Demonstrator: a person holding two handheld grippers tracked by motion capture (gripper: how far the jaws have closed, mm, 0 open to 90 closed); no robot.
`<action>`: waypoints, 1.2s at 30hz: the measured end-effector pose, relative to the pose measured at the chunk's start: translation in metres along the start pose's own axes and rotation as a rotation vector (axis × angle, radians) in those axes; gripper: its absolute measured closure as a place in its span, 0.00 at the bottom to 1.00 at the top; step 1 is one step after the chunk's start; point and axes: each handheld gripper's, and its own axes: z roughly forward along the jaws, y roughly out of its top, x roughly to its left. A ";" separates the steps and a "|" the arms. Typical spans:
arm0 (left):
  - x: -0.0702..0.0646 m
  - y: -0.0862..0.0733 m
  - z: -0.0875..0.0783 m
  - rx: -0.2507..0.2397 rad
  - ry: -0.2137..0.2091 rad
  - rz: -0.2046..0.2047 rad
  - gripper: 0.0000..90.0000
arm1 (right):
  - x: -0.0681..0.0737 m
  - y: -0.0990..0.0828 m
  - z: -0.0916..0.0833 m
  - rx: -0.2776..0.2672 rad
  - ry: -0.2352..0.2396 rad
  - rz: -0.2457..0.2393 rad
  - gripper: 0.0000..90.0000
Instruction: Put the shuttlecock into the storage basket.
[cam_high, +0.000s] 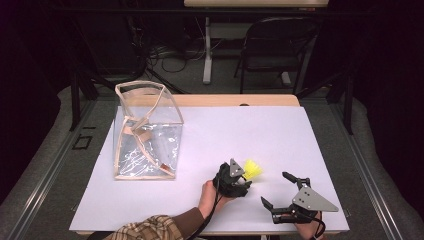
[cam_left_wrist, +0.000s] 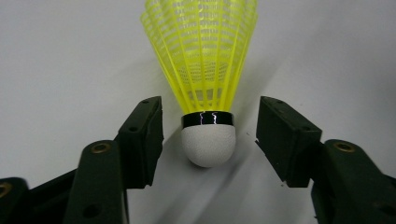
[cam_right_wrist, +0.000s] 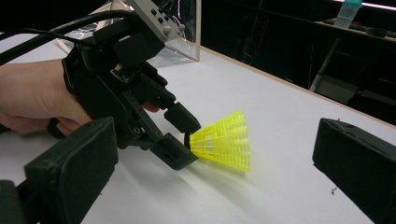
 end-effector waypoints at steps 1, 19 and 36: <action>0.000 0.000 0.000 -0.002 0.001 -0.007 0.50 | 0.000 0.000 0.000 0.001 0.000 0.000 0.00; 0.000 -0.001 0.000 -0.001 0.012 -0.035 0.72 | 0.000 0.000 0.000 0.007 0.000 -0.003 0.00; 0.003 0.000 -0.007 -0.041 -0.029 -0.061 0.72 | 0.000 0.000 0.000 0.011 0.002 -0.004 0.00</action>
